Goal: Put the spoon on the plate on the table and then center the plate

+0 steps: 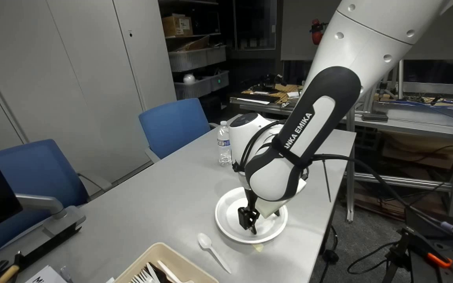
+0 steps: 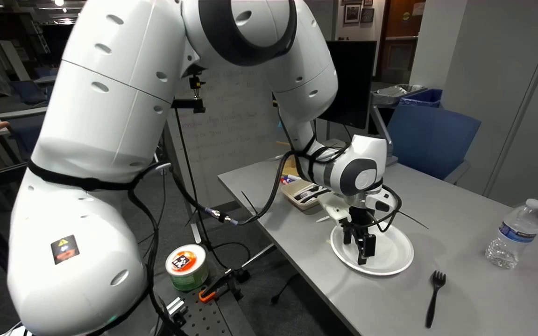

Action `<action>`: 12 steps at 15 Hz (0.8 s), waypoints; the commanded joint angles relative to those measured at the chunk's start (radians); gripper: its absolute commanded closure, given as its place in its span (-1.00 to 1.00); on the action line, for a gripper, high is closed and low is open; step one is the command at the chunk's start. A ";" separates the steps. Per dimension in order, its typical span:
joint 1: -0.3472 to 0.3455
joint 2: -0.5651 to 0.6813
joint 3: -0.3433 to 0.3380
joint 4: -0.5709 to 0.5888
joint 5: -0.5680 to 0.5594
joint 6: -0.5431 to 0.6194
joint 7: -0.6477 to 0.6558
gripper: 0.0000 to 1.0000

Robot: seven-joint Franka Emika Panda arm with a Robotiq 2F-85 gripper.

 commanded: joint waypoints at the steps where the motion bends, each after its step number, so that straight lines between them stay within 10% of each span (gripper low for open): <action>1: 0.047 -0.081 -0.002 -0.056 -0.007 -0.045 0.061 -1.00; 12: 0.099 -0.244 -0.008 -0.108 -0.240 -0.131 0.209 -1.00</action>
